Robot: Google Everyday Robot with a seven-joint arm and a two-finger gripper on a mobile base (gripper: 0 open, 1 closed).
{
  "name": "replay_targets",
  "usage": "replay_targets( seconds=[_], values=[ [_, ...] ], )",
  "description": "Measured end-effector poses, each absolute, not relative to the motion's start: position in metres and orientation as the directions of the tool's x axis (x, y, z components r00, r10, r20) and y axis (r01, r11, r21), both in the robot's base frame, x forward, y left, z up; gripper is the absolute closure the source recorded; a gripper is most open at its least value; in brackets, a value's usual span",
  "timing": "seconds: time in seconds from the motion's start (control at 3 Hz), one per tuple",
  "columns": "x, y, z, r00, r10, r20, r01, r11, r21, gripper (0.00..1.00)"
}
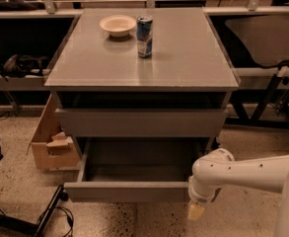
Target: Open middle drawer
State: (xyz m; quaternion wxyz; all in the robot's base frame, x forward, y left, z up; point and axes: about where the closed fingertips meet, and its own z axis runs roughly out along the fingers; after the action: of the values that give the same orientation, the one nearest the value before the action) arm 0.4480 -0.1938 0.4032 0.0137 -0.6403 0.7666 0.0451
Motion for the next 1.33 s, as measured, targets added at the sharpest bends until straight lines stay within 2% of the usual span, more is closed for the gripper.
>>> replay_targets(
  seconds=[0.67, 1.0, 1.33],
  values=[
    [0.441, -0.210, 0.415, -0.196, -0.979, -0.049, -0.980, 0.194, 0.049, 0.87],
    [0.436, -0.211, 0.416, -0.196, -0.980, -0.045, -0.980, 0.194, 0.049, 1.00],
    [0.436, -0.211, 0.416, -0.196, -0.980, -0.045, -0.980, 0.194, 0.049, 0.83]
  ],
)
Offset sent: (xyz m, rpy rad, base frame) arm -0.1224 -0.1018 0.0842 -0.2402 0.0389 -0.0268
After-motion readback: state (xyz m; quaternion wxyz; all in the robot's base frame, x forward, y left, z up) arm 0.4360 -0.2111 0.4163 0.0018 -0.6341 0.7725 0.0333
